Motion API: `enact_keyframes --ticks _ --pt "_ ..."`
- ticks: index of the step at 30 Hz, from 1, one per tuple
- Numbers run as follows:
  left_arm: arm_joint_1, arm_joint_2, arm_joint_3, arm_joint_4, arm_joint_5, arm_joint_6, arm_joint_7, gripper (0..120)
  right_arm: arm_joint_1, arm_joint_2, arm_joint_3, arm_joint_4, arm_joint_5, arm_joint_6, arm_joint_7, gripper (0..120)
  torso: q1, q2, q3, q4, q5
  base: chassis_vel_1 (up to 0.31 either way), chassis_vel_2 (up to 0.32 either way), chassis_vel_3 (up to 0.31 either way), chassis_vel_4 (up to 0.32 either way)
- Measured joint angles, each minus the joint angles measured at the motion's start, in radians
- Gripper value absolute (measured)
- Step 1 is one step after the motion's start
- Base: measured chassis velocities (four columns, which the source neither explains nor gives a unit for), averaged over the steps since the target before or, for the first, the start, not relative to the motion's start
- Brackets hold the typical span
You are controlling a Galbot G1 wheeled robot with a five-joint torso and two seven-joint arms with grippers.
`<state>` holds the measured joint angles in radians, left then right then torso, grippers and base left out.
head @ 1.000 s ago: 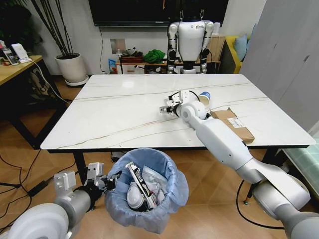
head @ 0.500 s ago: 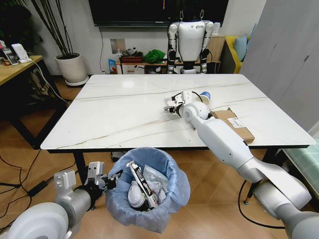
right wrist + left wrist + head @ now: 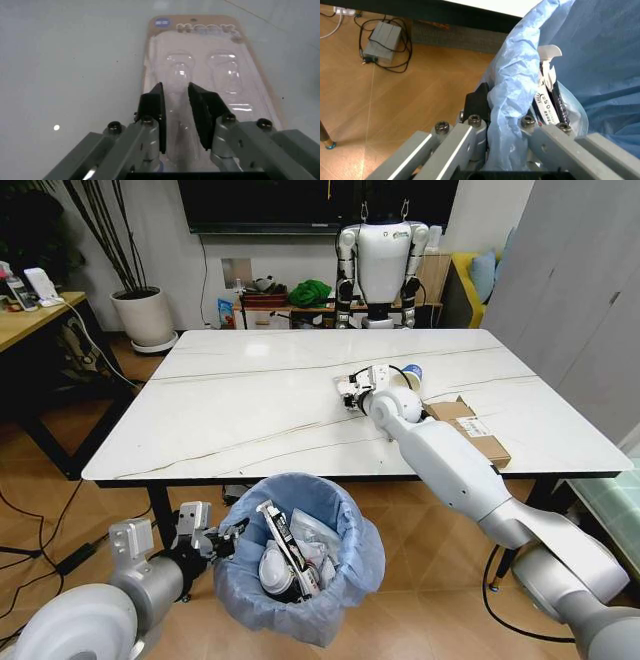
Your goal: Pick up the trash bin and place the trash from the table into it.
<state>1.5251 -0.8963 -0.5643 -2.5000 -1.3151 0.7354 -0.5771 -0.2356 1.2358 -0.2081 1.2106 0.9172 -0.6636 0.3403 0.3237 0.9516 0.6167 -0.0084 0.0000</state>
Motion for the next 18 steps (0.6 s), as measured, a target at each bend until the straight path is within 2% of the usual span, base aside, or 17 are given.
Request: enact_keyframes --ticks 1,4,5,18 --pt "0.0 0.0 0.0 0.0 0.0 0.0 0.0 3 0.0 0.0 0.0 0.0 0.0 0.0 0.0 15 0.0 0.0 0.0 0.0 0.0 0.0 0.0 0.0 0.0" --pt "0.0 -0.002 0.001 0.0 0.0 0.0 0.002 3 -0.013 -0.004 0.0 0.01 -0.012 0.001 -0.007 2 0.0 0.0 0.0 0.0 -0.0001 0.0 0.0 0.0 0.0" --pt "0.0 -0.002 0.001 0.0 0.0 0.0 0.002 3 -0.014 -0.004 -0.001 0.011 -0.015 0.002 -0.009 1 0.0 0.0 0.0 0.0 -0.0001 0.0 0.0 0.0 0.0" --pt "0.002 -0.004 0.001 0.0 0.003 0.0 0.005 3 -0.016 -0.003 0.002 0.026 -0.011 0.009 -0.004 0 0.0 0.0 0.0 0.0002 0.0001 0.0 0.0 0.0 0.0"
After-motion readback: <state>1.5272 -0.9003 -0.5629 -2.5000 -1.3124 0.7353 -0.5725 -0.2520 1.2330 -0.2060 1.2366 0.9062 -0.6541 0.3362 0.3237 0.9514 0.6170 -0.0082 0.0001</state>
